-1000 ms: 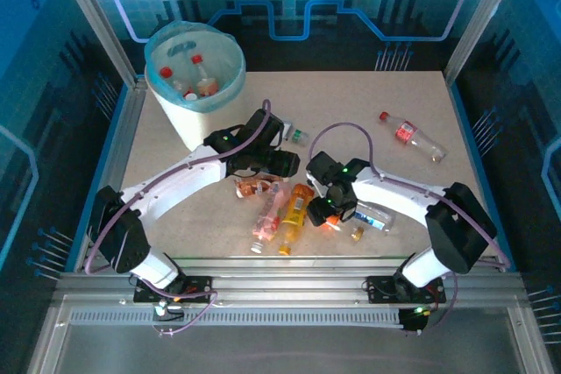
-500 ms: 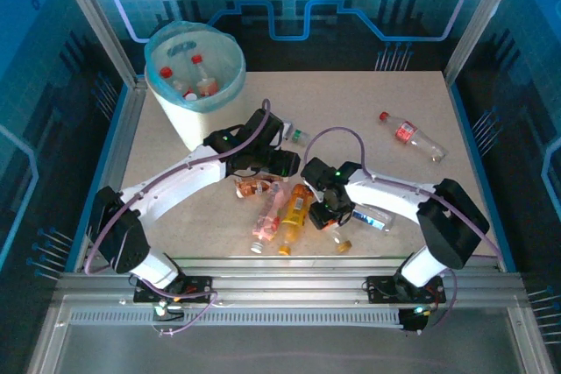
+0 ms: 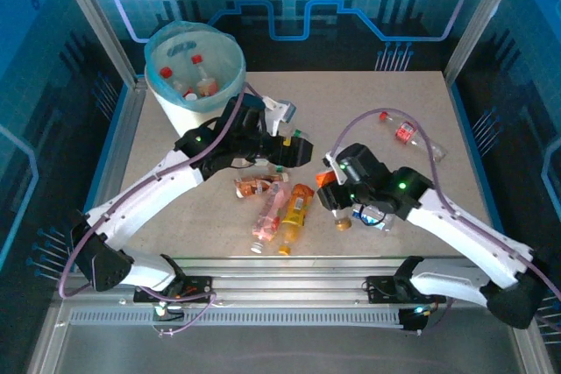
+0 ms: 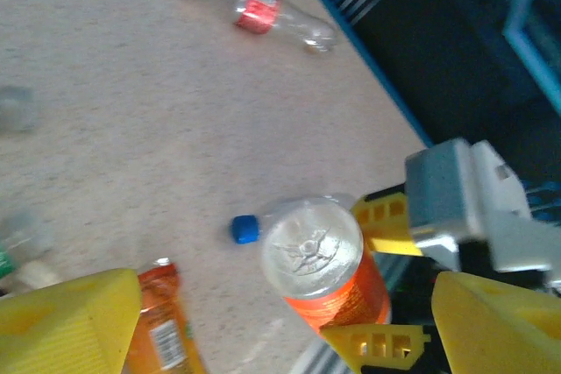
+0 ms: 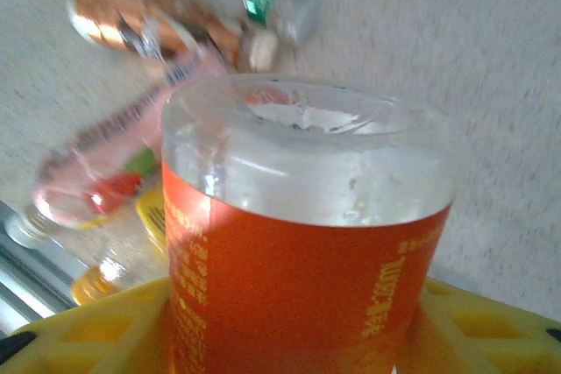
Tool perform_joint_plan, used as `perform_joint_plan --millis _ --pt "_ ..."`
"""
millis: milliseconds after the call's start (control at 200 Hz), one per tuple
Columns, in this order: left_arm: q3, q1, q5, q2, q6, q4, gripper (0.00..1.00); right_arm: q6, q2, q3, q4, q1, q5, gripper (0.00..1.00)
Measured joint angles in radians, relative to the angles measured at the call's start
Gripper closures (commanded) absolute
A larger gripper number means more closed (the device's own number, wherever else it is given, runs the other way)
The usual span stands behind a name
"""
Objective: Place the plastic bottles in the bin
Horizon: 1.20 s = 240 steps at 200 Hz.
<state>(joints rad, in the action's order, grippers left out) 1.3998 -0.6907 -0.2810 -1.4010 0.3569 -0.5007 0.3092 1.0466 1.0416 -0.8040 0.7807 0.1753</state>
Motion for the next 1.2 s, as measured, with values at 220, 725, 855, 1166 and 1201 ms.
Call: perform_joint_plan --millis 220,725,855,1166,1201 --pt "0.014 -0.043 -0.097 -0.018 0.009 0.012 0.13 -0.049 -0.085 0.01 0.078 0.007 -0.021 0.43" --pt "0.018 -0.071 -0.222 -0.046 0.056 0.021 0.4 -0.094 -0.155 0.006 0.171 0.051 -0.062 0.41" --pt "0.019 -0.072 -0.222 -0.046 0.061 0.021 0.45 -0.097 -0.155 0.006 0.17 0.051 -0.059 0.33" --pt "0.141 0.001 -0.115 -0.037 0.051 -0.037 0.69 -0.112 -0.103 0.106 0.204 0.052 -0.002 0.02" --pt "0.178 0.038 -0.098 -0.032 0.047 -0.052 0.74 -0.117 -0.086 0.138 0.21 0.053 0.005 0.01"
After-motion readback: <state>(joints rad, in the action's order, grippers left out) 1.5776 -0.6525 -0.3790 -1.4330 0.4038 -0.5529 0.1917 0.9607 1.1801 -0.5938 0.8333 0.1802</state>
